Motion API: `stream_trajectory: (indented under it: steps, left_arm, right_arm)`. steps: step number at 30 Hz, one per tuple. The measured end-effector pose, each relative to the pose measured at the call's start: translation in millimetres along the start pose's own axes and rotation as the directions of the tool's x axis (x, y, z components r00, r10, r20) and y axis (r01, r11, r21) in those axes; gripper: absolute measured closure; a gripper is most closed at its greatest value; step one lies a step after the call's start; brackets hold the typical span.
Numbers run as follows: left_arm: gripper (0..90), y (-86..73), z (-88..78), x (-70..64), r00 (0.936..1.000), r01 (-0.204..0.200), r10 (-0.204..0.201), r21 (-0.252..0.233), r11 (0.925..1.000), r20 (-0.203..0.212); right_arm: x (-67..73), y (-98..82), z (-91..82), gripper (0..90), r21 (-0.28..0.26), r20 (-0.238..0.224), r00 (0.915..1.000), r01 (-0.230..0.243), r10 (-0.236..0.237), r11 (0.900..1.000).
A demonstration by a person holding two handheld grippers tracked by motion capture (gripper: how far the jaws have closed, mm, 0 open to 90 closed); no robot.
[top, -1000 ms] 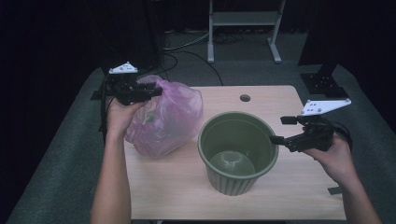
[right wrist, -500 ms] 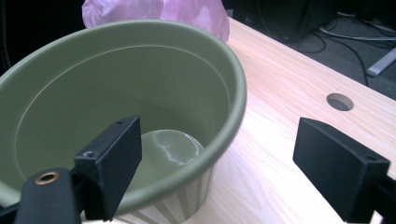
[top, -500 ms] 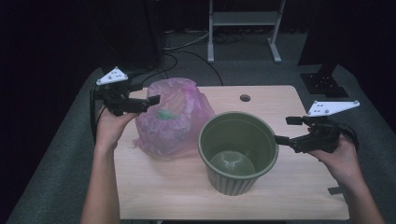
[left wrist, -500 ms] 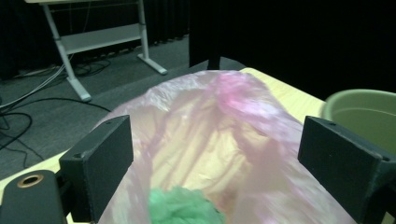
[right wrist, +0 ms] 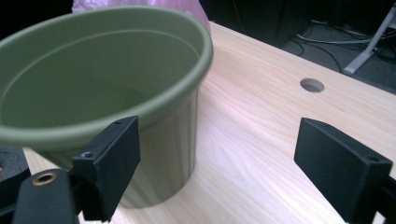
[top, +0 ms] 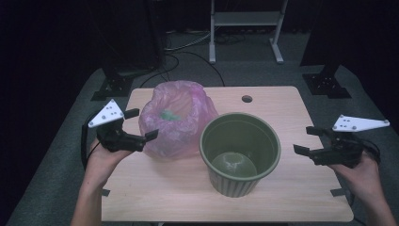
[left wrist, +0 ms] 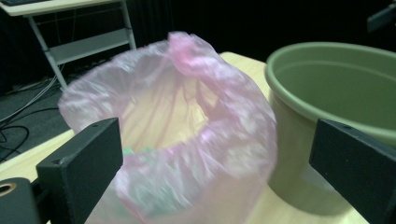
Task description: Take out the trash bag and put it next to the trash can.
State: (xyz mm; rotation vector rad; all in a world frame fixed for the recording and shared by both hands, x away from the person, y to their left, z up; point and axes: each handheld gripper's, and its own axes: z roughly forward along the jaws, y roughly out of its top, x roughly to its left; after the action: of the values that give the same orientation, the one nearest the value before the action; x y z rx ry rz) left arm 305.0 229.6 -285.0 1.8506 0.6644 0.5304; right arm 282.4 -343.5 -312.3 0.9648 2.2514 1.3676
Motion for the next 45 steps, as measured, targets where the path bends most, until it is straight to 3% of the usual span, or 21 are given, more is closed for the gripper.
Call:
stream_trajectory:
  steps: [5, 11, 19, 24, 26, 29, 32, 39, 40, 41, 45]
  left_arm:
    - [1.4, -20.0, -4.5, -14.3, 0.9996, -0.025, 0.025, 0.0, 0.9997, -0.016]
    - [1.4, -51.3, 3.0, -24.9, 0.9991, -0.04, 0.04, 0.025, 0.9989, -0.011]
    - [1.4, -90.6, 29.6, -37.3, 0.9987, -0.035, 0.031, 0.107, 0.9937, 0.039]
    - [1.4, -111.8, 49.9, -41.0, 0.9974, -0.041, 0.031, 0.156, 0.9869, 0.065]
    - [1.4, -120.5, 58.9, -42.1, 0.9966, -0.047, 0.033, 0.193, 0.9801, 0.075]
    - [1.4, -134.5, 72.2, -44.5, 0.9947, -0.047, 0.022, 0.252, 0.9666, 0.101]
    - [1.4, -147.5, 83.8, -47.5, 0.9922, -0.045, 0.006, 0.314, 0.9483, 0.125]
    - [0.0, -165.4, 101.8, -58.0, 0.9846, -0.102, 0.031, 0.422, 0.9009, 0.172]
    - [0.0, -167.1, 103.3, -58.7, 0.983, -0.11, 0.035, 0.427, 0.8974, 0.18]
    - [0.0, -168.3, 103.5, -59.0, 0.9824, -0.107, 0.032, 0.416, 0.903, 0.184]
    - [0.0, -169.0, 103.5, -59.3, 0.9825, -0.105, 0.031, 0.409, 0.9063, 0.184]
  right_arm:
    - [-4.1, -22.7, -3.8, 13.4, 0.003, 0.02, 0.9996, -0.021, 0.021, 1.0]
    - [-6.3, -48.2, 3.1, 12.9, 0.011, 0.047, 0.9987, -0.017, 0.017, 1.0]
    - [-7.4, -81.3, 25.1, 7.6, 0.041, 0.053, 0.9986, -0.005, 0.003, 0.999]
    - [-8.3, -98.1, 42.7, 5.7, 0.092, 0.05, 0.9987, 0.004, -0.009, 0.996]
    - [-8.5, -104.4, 52.0, 1.0, 0.13, 0.041, 0.9991, 0.004, -0.009, 0.991]
    - [-7.7, -112.9, 63.7, 0.9, 0.182, 0.034, 0.9992, 0.015, -0.022, 0.983]
    - [-6.9, -119.7, 73.1, 0.9, 0.228, 0.038, 0.9987, 0.025, -0.034, 0.973]
    - [-5.6, -131.5, 87.3, 0.9, 0.309, 0.033, 0.9985, 0.031, -0.043, 0.951]
    - [-5.6, -133.0, 89.2, 0.9, 0.323, 0.028, 0.9986, 0.034, -0.045, 0.946]
    - [-5.2, -134.3, 90.6, 0.9, 0.333, 0.028, 0.9983, 0.038, -0.051, 0.942]
    - [-5.2, -137.8, 93.9, 0.9, 0.358, 0.029, 0.9972, 0.054, -0.069, 0.932]
